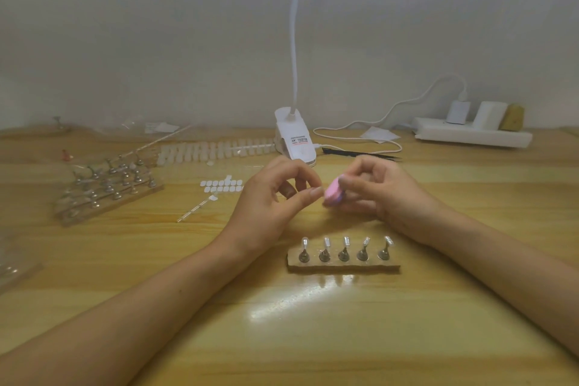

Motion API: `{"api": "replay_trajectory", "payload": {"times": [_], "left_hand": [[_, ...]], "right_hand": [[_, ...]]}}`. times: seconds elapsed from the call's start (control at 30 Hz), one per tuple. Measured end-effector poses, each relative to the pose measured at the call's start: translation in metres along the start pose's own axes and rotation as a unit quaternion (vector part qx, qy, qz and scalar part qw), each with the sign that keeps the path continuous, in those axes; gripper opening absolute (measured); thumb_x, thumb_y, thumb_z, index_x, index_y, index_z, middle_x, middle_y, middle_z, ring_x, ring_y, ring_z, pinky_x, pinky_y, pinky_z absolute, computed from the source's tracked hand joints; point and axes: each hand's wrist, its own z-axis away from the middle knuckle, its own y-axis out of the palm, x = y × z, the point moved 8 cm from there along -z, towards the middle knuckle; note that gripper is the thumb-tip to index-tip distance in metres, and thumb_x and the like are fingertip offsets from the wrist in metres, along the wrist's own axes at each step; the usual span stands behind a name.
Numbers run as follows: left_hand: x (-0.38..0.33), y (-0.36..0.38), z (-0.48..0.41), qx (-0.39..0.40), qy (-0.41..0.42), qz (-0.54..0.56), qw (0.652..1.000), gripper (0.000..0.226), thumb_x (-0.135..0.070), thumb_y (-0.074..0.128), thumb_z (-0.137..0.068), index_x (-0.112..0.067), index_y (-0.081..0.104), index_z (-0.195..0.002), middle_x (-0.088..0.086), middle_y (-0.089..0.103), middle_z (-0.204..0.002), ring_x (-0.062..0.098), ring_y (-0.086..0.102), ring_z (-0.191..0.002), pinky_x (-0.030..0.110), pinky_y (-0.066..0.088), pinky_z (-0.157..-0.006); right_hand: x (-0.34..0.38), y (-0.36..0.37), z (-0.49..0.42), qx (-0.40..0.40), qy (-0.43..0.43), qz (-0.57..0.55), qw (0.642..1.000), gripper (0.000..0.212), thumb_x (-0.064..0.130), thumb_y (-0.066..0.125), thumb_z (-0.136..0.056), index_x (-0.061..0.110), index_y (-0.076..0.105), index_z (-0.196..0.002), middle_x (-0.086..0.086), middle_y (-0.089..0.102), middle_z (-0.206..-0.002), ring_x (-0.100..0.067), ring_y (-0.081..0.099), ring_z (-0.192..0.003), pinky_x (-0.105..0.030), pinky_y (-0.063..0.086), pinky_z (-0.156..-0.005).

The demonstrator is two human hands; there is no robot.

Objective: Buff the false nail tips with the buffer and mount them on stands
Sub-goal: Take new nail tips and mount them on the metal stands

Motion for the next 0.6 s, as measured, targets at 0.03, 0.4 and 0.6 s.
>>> {"api": "replay_trajectory", "payload": {"times": [0.03, 0.4, 0.6], "left_hand": [[0.0, 0.0, 0.0, 0.0, 0.001, -0.001, 1.0, 0.009, -0.012, 0.071, -0.088, -0.016, 0.067, -0.081, 0.0, 0.057, -0.088, 0.007, 0.054, -0.079, 0.025, 0.046, -0.076], [0.001, 0.001, 0.0, 0.007, -0.001, -0.014, 1.0, 0.009, -0.015, 0.073, -0.087, -0.019, 0.068, -0.081, 0.002, 0.06, -0.09, 0.008, 0.054, -0.079, 0.022, 0.045, -0.075], [0.004, 0.004, -0.001, 0.021, -0.066, 0.039, 0.997, 0.009, -0.031, 0.078, -0.077, -0.027, 0.072, -0.072, -0.013, 0.063, -0.076, 0.005, 0.047, -0.067, 0.014, 0.041, -0.065]], "right_hand": [[-0.001, 0.006, 0.001, 0.029, 0.007, 0.013, 0.999, 0.018, 0.022, 0.076, -0.079, 0.011, 0.063, -0.086, -0.02, 0.075, -0.09, -0.03, 0.076, -0.085, -0.028, 0.06, -0.07], [0.0, -0.014, 0.0, -0.062, -0.01, -0.005, 0.998, 0.026, 0.025, 0.072, -0.081, 0.007, 0.057, -0.092, -0.017, 0.076, -0.094, -0.029, 0.075, -0.09, -0.024, 0.059, -0.067], [0.045, -0.01, 0.011, -0.012, -0.128, 0.436, 0.891, 0.025, 0.038, 0.075, -0.079, 0.025, 0.073, -0.1, 0.009, 0.069, -0.109, -0.005, 0.059, -0.101, -0.018, 0.042, -0.078]]}}
